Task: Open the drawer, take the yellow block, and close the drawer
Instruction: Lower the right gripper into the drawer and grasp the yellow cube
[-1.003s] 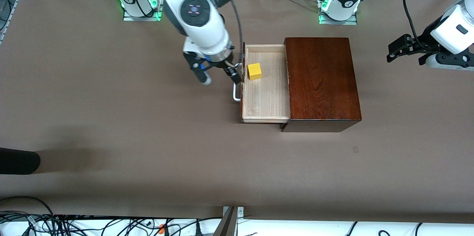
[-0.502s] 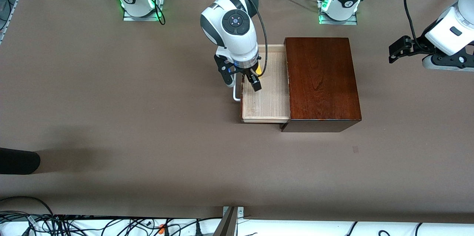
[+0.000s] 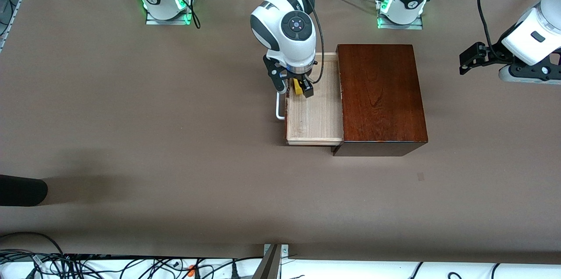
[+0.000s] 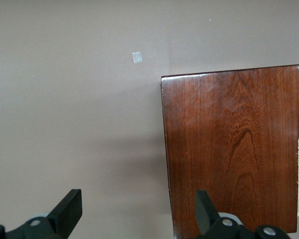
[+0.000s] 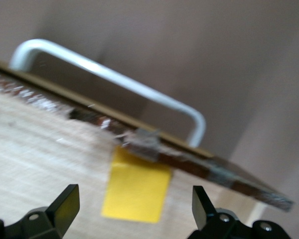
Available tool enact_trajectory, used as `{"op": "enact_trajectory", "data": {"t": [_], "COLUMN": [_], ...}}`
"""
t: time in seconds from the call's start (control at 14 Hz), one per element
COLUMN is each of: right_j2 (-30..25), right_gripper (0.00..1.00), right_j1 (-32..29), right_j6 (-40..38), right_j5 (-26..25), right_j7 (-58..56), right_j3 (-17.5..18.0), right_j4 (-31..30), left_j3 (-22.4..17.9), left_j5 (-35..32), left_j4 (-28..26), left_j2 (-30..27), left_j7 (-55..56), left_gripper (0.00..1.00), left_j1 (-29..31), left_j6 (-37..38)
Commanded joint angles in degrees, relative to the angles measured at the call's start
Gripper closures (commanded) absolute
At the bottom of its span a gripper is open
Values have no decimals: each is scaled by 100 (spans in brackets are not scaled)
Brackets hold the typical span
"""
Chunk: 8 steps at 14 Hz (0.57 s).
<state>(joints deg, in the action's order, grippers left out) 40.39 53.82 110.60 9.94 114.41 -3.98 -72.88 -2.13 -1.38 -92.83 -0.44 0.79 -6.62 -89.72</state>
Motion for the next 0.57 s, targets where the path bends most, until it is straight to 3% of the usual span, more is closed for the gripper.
{"op": "enact_trajectory", "data": {"t": [0.0, 0.5], "right_j2": [65, 162], "right_gripper": [0, 0], "right_j1": [-3, -56], "right_j6": [-242, 13], "right_j5": [78, 149], "right_j7": [282, 521], "right_j3": [-15, -7], "right_j4": [125, 221], "left_j3": [11, 11], "left_j5": [-126, -117], "left_j4": [-86, -86], "left_j2": [-88, -88], "left_j7": [-96, -96], "left_gripper": [0, 0], "left_j1": [-23, -41], "left_j6": [-54, -54]}}
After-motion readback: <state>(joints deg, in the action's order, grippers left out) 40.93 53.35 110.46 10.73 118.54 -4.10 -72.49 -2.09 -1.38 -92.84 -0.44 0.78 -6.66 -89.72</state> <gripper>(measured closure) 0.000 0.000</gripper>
